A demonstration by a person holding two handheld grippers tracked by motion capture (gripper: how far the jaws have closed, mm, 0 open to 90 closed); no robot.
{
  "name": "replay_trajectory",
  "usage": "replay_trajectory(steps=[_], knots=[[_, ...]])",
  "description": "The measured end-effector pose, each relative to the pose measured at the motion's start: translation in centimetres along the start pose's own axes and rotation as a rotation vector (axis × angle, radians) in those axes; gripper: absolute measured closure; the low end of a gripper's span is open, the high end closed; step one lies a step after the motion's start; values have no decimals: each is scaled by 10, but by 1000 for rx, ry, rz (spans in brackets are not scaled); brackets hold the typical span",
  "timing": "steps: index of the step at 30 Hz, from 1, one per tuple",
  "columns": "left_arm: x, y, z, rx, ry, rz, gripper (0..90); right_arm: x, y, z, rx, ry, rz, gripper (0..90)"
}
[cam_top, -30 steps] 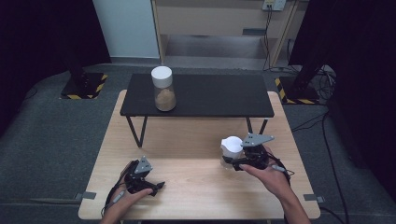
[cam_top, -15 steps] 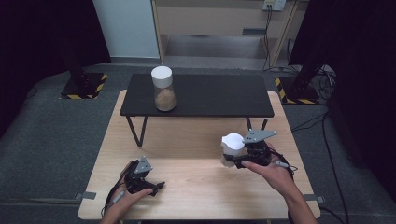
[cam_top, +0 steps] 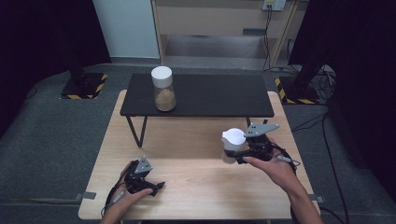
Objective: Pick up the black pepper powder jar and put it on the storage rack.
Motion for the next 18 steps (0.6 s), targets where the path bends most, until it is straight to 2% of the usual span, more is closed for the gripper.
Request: replay_trajectory(steps=[18], knots=[[0, 0, 0, 0, 0, 0, 0, 21, -1, -7, 27, -14, -37, 315]])
Point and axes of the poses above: each handheld gripper's, and its own axes: z roughly forward along the jaws, x roughly out of its top, y roughly to its right, the point moved 9 cm from there along z, roughly forward along the jaws, and after that the axes turned 4 degrees about y, right-handed, at the moved point
